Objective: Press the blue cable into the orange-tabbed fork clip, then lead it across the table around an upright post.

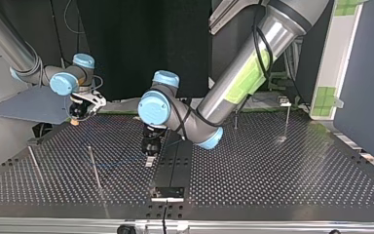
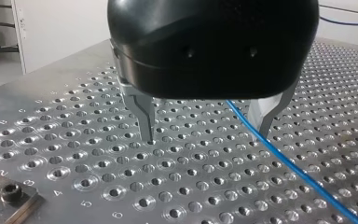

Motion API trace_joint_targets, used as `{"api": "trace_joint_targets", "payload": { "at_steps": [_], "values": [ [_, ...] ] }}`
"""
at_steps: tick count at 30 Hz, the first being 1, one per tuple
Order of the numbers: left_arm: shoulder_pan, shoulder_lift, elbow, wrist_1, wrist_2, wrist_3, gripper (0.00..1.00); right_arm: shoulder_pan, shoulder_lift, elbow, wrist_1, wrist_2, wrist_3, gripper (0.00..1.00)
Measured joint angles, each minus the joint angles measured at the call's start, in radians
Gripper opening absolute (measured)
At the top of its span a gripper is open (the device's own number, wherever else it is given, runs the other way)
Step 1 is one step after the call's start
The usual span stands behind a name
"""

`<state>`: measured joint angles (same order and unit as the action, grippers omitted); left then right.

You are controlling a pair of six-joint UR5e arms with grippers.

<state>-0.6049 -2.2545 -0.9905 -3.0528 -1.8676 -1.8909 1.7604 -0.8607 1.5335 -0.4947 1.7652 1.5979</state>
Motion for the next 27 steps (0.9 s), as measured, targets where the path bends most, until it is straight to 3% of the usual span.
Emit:
{"api": "trace_joint_targets", "payload": {
  "at_steps": [14,27],
  "values": [
    [-0.001,0.0,0.0,0.0,0.0,0.0,1.0,-0.016,0.021,0.009,-0.019,0.016,0.004,0.0],
    [0.0,0.0,-0.001,0.0,0.0,0.0,1.0,-0.019,0.101,0.009,-0.066,0.017,0.012,0.0]
  ]
}}
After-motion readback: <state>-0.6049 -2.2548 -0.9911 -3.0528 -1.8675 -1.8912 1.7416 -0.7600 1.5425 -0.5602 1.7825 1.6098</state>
